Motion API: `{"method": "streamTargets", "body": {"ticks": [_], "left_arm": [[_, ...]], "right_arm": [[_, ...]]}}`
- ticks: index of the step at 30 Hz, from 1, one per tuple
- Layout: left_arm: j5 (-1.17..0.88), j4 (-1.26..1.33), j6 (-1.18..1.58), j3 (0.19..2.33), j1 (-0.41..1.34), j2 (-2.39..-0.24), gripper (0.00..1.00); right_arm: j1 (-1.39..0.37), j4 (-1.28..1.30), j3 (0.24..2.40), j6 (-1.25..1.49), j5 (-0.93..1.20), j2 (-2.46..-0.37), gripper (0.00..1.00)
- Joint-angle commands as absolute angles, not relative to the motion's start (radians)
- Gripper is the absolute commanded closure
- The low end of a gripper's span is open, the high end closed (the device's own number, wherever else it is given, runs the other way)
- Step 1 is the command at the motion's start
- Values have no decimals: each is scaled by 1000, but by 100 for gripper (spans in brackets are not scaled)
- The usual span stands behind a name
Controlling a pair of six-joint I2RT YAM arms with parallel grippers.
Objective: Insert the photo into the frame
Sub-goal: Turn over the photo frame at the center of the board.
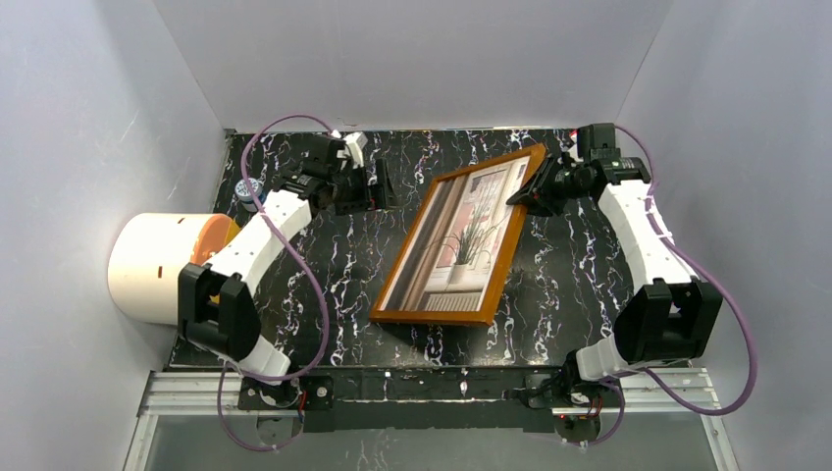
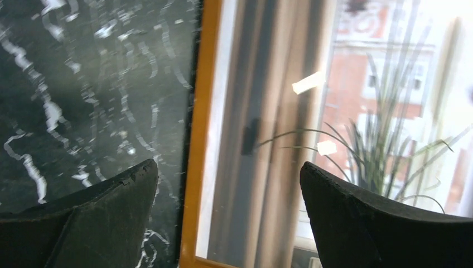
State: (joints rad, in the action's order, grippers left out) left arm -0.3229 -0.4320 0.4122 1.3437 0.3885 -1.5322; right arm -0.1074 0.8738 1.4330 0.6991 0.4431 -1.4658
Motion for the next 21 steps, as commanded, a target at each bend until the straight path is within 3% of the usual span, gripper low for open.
{"method": "streamTargets", "body": {"ticks": [1, 7, 13, 21], "left_arm": [[-336, -480, 415, 1310, 302, -1563, 3], [-326, -493, 369, 1336, 220, -1694, 3], [-341, -511, 342, 1379, 194, -1791, 3], [-326, -495, 373, 1339, 164, -1867, 3]], "right_arm": [[-90, 600, 1328, 536, 659, -1482, 66], [-75, 340, 1221, 466, 813, -1597, 65], [-72, 311, 1304, 408, 862, -1753, 63], [-73, 268, 1342, 403, 885, -1906, 54]]}}
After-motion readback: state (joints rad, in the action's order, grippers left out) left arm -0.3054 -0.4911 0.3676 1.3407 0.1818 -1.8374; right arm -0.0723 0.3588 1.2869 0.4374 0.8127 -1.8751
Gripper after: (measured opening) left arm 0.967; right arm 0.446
